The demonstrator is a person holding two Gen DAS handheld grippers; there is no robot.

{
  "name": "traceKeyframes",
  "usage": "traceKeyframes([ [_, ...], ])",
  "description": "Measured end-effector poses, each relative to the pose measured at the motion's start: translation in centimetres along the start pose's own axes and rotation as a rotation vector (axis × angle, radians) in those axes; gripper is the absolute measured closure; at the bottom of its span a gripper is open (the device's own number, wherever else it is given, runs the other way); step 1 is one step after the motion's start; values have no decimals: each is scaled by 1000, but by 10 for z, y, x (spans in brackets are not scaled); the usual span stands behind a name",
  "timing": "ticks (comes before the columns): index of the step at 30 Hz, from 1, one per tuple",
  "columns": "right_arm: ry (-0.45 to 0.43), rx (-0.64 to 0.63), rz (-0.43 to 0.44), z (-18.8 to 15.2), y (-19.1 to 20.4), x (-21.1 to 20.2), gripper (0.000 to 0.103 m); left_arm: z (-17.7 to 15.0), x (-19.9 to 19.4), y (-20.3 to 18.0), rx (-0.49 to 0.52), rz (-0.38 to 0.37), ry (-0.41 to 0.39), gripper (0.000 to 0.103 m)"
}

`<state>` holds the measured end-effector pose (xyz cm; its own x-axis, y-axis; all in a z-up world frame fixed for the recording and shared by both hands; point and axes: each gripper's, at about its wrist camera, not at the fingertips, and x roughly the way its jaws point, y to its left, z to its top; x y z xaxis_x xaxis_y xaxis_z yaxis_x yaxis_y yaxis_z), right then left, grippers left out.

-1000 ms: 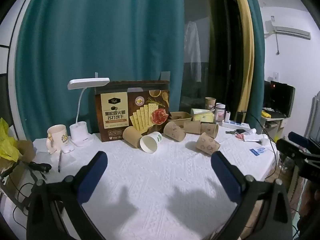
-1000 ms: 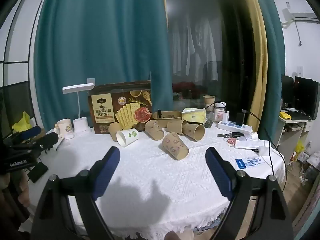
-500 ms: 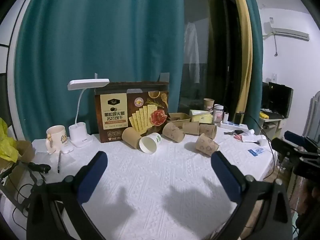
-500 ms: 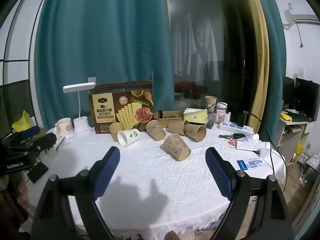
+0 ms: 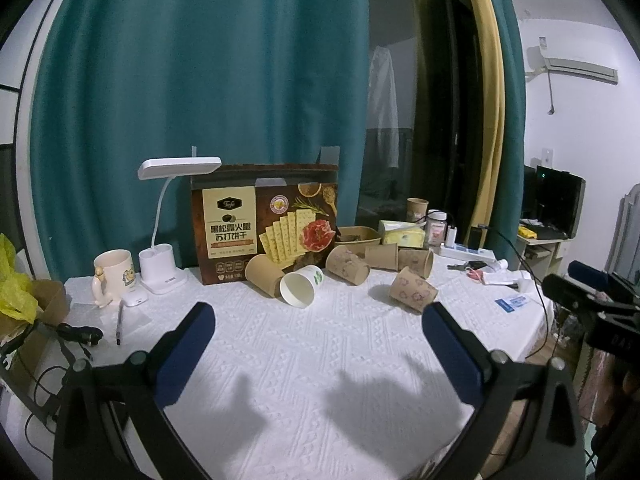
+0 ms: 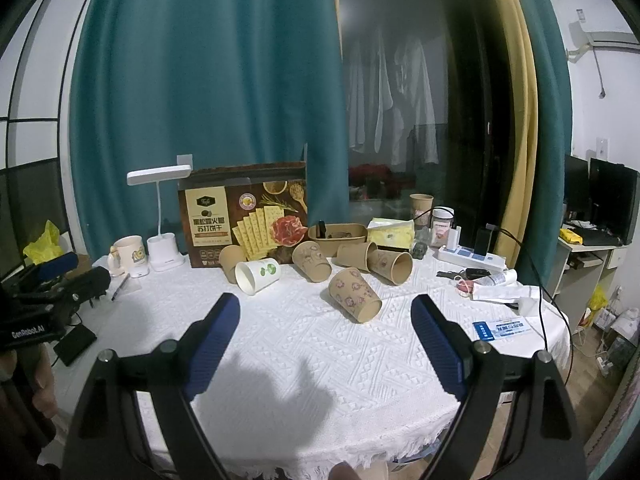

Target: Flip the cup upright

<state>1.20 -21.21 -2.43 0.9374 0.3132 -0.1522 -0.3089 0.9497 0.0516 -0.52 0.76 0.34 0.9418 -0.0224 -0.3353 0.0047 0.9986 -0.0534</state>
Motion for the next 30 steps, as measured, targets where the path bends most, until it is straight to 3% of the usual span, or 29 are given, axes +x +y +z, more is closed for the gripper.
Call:
traceKeyframes([
  [30,-8,-2,0,5,0,-5,17,-1,-7,0,-12,0,-11,0],
])
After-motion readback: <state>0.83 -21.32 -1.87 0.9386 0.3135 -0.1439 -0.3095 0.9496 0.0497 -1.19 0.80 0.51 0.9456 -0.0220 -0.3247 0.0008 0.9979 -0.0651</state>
